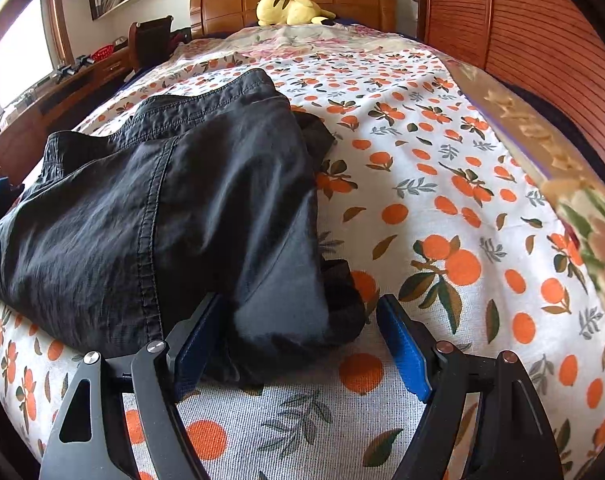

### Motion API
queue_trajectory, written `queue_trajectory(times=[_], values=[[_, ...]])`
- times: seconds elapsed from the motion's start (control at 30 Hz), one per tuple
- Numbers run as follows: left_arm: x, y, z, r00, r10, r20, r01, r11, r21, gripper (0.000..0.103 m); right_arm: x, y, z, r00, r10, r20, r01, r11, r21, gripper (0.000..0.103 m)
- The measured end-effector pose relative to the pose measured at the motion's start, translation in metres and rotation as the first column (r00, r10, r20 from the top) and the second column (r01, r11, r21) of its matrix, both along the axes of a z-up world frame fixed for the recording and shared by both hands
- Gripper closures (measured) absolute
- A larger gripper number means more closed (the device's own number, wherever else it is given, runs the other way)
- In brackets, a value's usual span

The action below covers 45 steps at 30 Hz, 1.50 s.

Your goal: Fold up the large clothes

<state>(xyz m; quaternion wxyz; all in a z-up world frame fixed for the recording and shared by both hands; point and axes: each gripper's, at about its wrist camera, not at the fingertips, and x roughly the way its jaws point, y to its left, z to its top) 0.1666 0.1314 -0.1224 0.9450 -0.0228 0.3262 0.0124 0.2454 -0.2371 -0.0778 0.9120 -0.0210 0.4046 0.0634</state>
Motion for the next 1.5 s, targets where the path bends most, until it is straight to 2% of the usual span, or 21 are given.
queue_trajectory(times=[0.27,0.5,0.63,0.7,0.73,0.77,0.8,0.83,0.87,0.93,0.97,1.13,1.3,1.5], values=[[0.0,0.02,-0.035,0.994,0.065,-0.088,-0.069,0.997,-0.042,0.02,0.002,-0.006,-0.01,1.0,0.006,0.014,-0.007,1.0,0.031,0.023],[0.005,0.02,-0.043,0.992,0.072,-0.1,-0.077,0.996,-0.042,0.02,-0.001,-0.004,-0.01,1.0,0.004,0.029,-0.005,0.999,0.032,0.023],[0.008,0.017,-0.044,0.995,0.057,-0.087,-0.061,0.997,-0.044,0.02,-0.006,0.003,-0.009,0.999,0.003,0.054,-0.002,1.0,-0.007,0.023],[0.009,0.016,-0.044,0.996,0.047,-0.074,-0.051,0.997,-0.05,0.031,-0.008,0.006,-0.008,0.998,0.01,0.063,-0.008,1.0,-0.024,0.028],[0.011,0.016,-0.045,0.997,0.035,-0.075,-0.039,0.997,-0.06,0.045,-0.008,0.007,-0.008,0.998,0.019,0.065,-0.018,1.0,-0.026,0.032],[0.012,0.016,-0.045,0.997,0.021,-0.08,-0.026,0.997,-0.073,0.054,-0.009,0.008,-0.008,0.997,0.03,0.067,-0.028,0.999,-0.028,0.035],[0.013,0.014,-0.045,0.997,0.01,-0.082,-0.017,0.997,-0.08,0.057,-0.01,0.01,-0.008,0.997,0.042,0.066,-0.04,0.999,-0.03,0.042],[0.014,0.013,-0.044,0.997,0.007,-0.08,-0.013,0.997,-0.076,0.064,-0.011,0.011,-0.007,0.996,0.059,0.064,-0.057,0.998,-0.03,0.055],[0.014,0.011,-0.043,0.997,-0.001,-0.078,-0.005,0.998,-0.069,0.075,-0.011,0.012,-0.006,0.995,0.075,0.063,-0.073,0.997,-0.03,0.063],[0.013,0.008,-0.039,0.997,-0.013,-0.081,0.008,0.998,-0.062,0.087,-0.012,0.017,-0.004,0.993,0.104,0.059,-0.101,0.994,-0.047,0.086],[0.012,0.007,-0.037,0.997,-0.017,-0.078,0.013,0.998,-0.061,0.092,-0.013,0.02,-0.002,0.991,0.118,0.06,-0.115,0.992,-0.058,0.09],[-0.003,0.001,-0.012,0.999,-0.021,-0.026,0.021,0.999,-0.025,0.096,-0.024,0.031,0.018,0.986,0.151,0.074,-0.142,0.984,-0.107,0.095],[-0.028,-0.003,0.006,1.0,-0.031,-0.003,0.031,1.0,0.0,0.096,-0.052,0.019,0.043,0.979,0.172,0.106,-0.169,0.985,-0.043,0.096],[-0.076,-0.002,0.011,0.999,-0.038,-0.014,0.038,0.999,0.001,0.097,-0.113,0.008,0.049,0.975,0.201,0.09,-0.2,0.98,-0.018,0.095]])
